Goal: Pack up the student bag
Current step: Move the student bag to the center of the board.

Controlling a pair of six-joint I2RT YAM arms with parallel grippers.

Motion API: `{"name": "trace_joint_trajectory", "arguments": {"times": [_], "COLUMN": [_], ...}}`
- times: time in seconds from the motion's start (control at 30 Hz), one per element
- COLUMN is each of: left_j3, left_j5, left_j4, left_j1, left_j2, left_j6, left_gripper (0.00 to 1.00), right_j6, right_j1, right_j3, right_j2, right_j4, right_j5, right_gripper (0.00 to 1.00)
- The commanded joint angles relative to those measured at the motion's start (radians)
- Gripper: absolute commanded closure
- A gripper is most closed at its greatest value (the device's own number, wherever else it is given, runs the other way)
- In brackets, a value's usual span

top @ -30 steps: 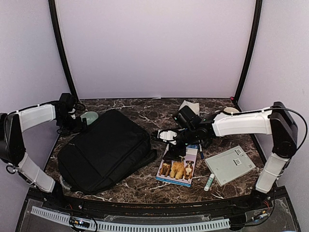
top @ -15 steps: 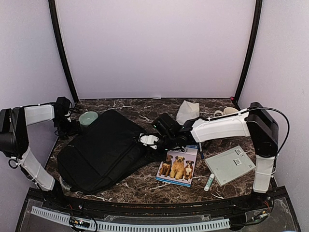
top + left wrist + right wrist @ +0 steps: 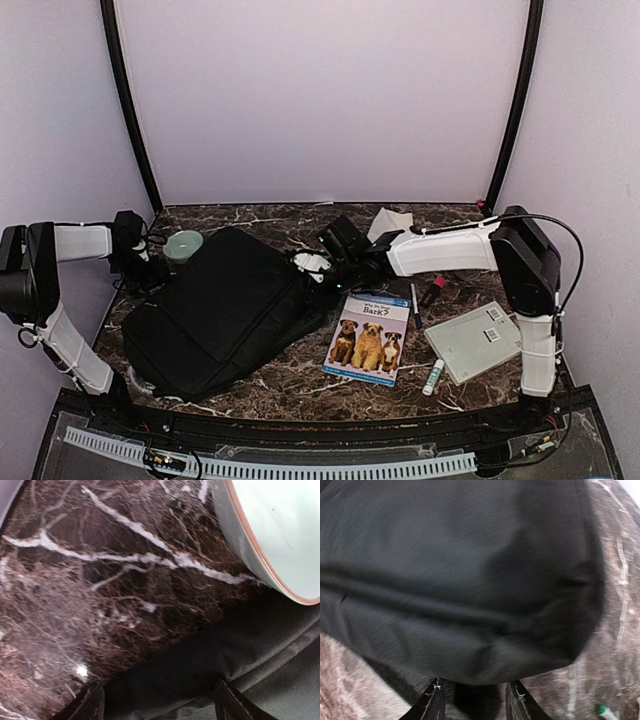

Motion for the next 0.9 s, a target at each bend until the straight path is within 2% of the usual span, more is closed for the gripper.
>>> {"name": "trace_joint_trajectory", "arguments": {"times": [0.0,0.23,0.5,0.57,0.7,0.87], "left_j3": [-0.05,-0.031,-0.037,-0.035,-0.015,0.023], "left_j5": [0.173,0.23,0.332,0.344,0.302,0.182], "left_j4": [-0.025,-0.054,0.011,-0.001,-0.09,-0.234], "left_j1": [-0.023,-0.182,-0.242,-0.255,-0.269,-0.27], "left_j2": [-0.008,-0.053,-0.057,-0.072,-0.173,-0.291], "left_j6": [0.025,-0.01,-0.079,-0.075,-0.06,-0.054], "left_gripper": [0.25,0.26,0.28,0.29,0.27,0.17], "right_j6": [0.037,0.036,0.061,0.076,0.015,-0.014], "right_j1": [-0.085,-0.15,-0.247,-0.263,-0.269,-0.267], "right_j3": [0.114,0.287,0.657,0.705,0.607,0.318], "right_j2": [0.041,0.141,0.386,0.389,0.226,-0.046], "right_j4": [0.014,-0.039,-0.168,-0.197,-0.196,-0.145], "right_j5": [-0.015,-0.01,-0.067,-0.084,-0.12,-0.184], "right_gripper": [0.59,0.58,0.58,0.58,0.54,0.48]}}
